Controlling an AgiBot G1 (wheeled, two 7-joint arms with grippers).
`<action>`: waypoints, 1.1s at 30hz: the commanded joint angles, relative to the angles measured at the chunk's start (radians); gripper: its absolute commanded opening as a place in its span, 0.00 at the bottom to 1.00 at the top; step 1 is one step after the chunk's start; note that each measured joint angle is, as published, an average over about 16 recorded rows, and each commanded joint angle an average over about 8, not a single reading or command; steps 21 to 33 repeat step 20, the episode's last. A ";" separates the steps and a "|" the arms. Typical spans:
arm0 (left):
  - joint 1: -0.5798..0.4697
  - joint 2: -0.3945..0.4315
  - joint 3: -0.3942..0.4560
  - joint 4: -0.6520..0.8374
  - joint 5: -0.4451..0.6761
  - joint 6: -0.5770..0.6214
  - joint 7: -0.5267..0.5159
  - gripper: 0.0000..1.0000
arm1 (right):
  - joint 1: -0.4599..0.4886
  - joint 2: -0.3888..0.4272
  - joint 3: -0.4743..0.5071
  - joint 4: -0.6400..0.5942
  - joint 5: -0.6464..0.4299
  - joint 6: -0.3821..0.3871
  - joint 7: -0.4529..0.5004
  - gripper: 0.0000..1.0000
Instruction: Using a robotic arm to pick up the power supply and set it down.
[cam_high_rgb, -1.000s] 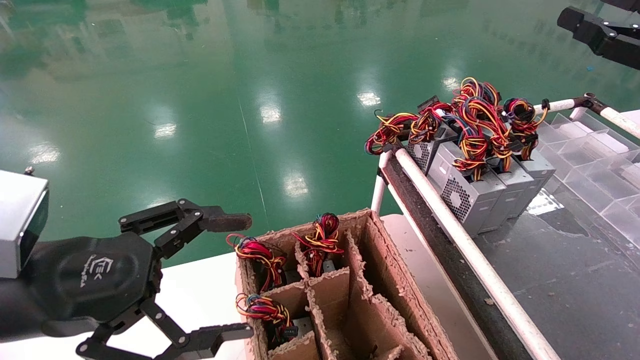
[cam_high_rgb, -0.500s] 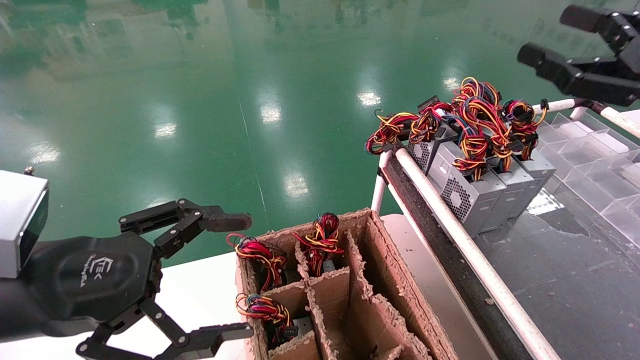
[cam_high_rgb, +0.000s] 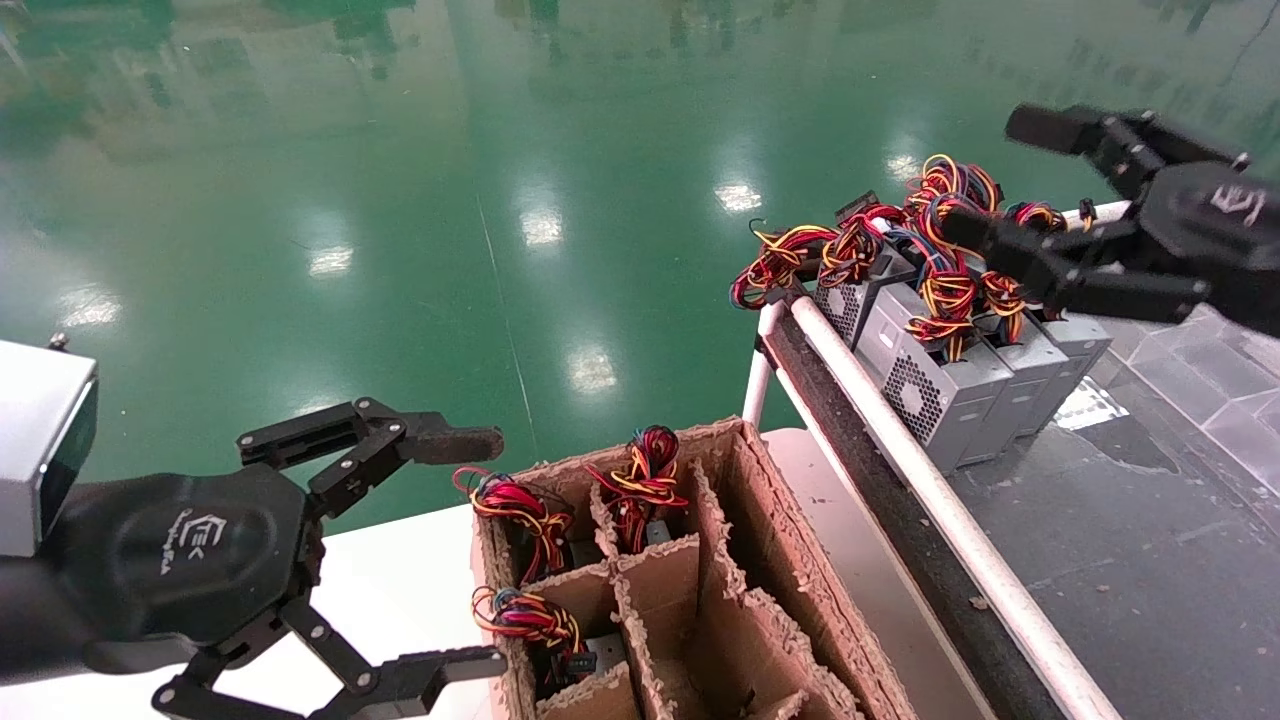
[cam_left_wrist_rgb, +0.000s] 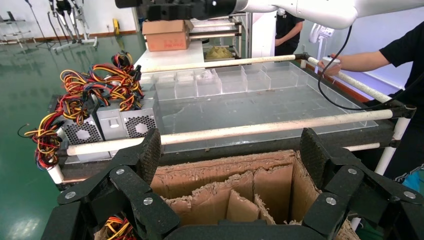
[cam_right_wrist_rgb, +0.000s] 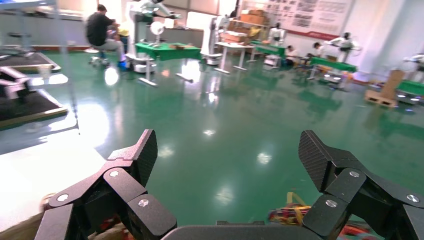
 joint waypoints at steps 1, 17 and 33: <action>0.000 0.000 0.000 0.000 0.000 0.000 0.000 1.00 | -0.024 0.004 0.007 0.041 0.003 -0.002 0.015 1.00; 0.000 0.000 0.001 0.000 -0.001 0.000 0.000 1.00 | -0.216 0.037 0.063 0.372 0.026 -0.018 0.138 1.00; 0.000 0.000 0.001 0.000 -0.001 0.000 0.000 1.00 | -0.234 0.041 0.068 0.403 0.028 -0.019 0.149 1.00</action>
